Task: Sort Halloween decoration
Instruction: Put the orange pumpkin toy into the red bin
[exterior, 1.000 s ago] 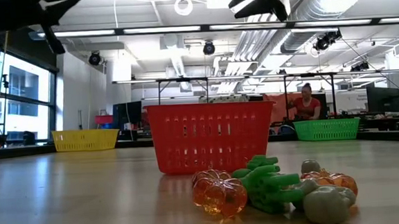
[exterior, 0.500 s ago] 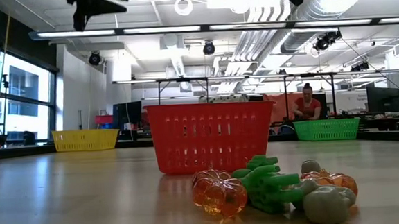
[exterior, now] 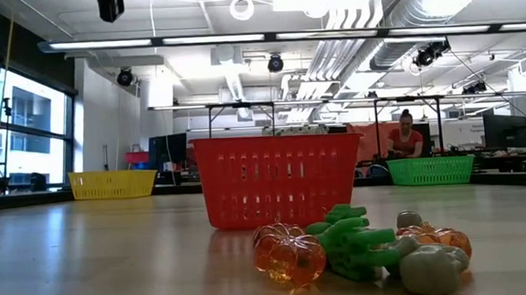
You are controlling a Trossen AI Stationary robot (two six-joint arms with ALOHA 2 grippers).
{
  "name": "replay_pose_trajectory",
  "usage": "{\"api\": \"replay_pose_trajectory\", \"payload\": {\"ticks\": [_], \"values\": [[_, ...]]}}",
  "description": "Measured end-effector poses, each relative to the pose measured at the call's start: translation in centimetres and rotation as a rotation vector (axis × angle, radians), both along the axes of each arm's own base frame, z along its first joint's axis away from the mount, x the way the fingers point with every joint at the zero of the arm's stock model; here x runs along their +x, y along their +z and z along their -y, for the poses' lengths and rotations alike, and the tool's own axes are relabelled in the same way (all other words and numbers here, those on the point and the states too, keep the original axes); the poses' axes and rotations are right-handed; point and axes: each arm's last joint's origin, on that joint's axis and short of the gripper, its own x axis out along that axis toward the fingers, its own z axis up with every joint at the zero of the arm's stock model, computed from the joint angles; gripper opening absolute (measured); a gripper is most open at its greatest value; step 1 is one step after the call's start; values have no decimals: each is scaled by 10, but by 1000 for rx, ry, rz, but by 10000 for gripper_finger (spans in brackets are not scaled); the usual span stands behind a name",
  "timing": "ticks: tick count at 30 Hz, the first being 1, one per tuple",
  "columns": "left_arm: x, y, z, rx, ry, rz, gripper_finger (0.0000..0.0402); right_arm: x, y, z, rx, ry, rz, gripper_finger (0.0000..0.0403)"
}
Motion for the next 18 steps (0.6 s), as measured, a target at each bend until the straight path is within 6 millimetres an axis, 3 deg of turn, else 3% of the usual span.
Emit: {"api": "replay_pose_trajectory", "payload": {"ticks": [12,18], "values": [[-10,-24,3,144,-124,-282,149,56,-61,-114,-52,-129,-437,144],[-11,-28,3,139,-129,-322,149,84,-93,-151,-142,-160,-621,144]]}}
